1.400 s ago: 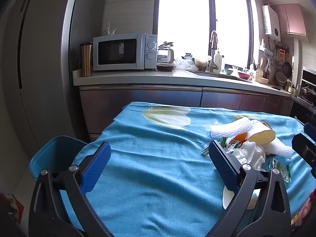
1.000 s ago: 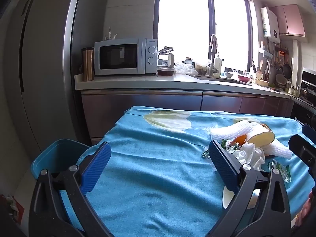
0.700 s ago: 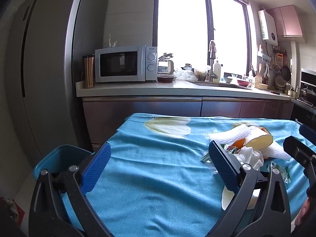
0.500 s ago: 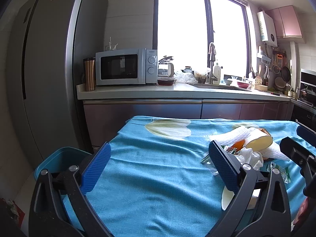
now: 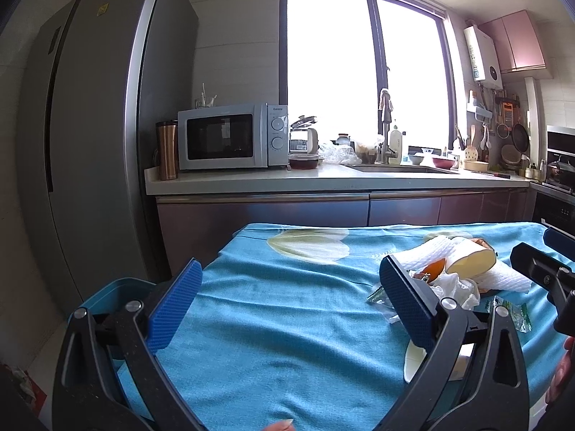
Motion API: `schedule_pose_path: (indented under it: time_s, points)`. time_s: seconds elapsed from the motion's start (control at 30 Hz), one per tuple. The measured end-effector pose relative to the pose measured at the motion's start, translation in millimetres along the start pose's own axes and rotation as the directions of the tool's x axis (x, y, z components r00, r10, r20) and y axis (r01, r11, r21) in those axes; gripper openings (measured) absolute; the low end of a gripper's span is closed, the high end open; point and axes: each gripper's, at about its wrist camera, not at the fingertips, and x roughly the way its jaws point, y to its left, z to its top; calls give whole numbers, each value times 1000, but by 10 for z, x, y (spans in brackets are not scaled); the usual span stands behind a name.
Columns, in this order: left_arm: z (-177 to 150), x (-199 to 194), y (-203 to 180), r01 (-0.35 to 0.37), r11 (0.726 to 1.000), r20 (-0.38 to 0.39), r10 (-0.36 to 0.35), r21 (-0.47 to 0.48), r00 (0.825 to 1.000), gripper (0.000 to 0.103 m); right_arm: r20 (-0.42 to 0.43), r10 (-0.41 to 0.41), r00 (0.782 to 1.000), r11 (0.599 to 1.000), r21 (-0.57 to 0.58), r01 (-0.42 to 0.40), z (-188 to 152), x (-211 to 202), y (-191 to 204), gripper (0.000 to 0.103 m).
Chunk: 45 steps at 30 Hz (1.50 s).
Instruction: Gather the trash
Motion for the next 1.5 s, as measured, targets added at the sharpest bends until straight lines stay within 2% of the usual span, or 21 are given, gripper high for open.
schedule_pose_path:
  time_s: [1.5]
  points:
    - [19, -36, 5, -6, 1000, 8, 6, 4, 1000, 97, -13, -13, 1000, 1000, 8, 13, -6, -5, -35, 96]
